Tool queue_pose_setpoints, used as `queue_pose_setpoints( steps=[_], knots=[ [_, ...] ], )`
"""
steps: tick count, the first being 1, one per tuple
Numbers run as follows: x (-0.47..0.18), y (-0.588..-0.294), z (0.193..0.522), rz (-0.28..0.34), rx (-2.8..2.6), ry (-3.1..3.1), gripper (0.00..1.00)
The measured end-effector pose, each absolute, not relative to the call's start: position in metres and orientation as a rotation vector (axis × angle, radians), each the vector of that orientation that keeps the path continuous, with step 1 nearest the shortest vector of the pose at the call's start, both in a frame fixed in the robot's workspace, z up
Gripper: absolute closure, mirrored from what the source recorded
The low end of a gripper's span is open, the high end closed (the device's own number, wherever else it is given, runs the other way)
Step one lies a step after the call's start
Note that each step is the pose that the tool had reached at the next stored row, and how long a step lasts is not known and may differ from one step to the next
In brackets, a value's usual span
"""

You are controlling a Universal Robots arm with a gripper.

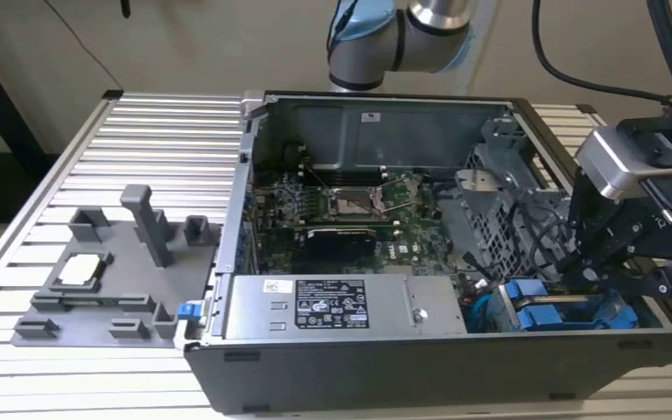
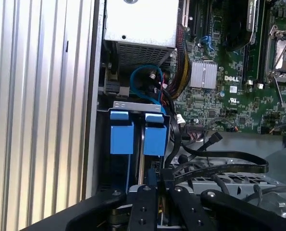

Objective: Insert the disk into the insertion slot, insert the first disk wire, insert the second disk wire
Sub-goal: 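Insert the second disk wire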

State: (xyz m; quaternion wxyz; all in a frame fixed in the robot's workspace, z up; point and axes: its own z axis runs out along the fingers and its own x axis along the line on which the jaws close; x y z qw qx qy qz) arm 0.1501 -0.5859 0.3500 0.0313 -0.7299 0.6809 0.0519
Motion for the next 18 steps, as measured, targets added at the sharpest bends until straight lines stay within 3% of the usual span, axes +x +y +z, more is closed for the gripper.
queue_pose_setpoints(
  steps=[18],
  knots=[
    [0.1523, -0.5850, 0.3407, 0.157, -2.190, 2.155, 0.84]
  ],
)
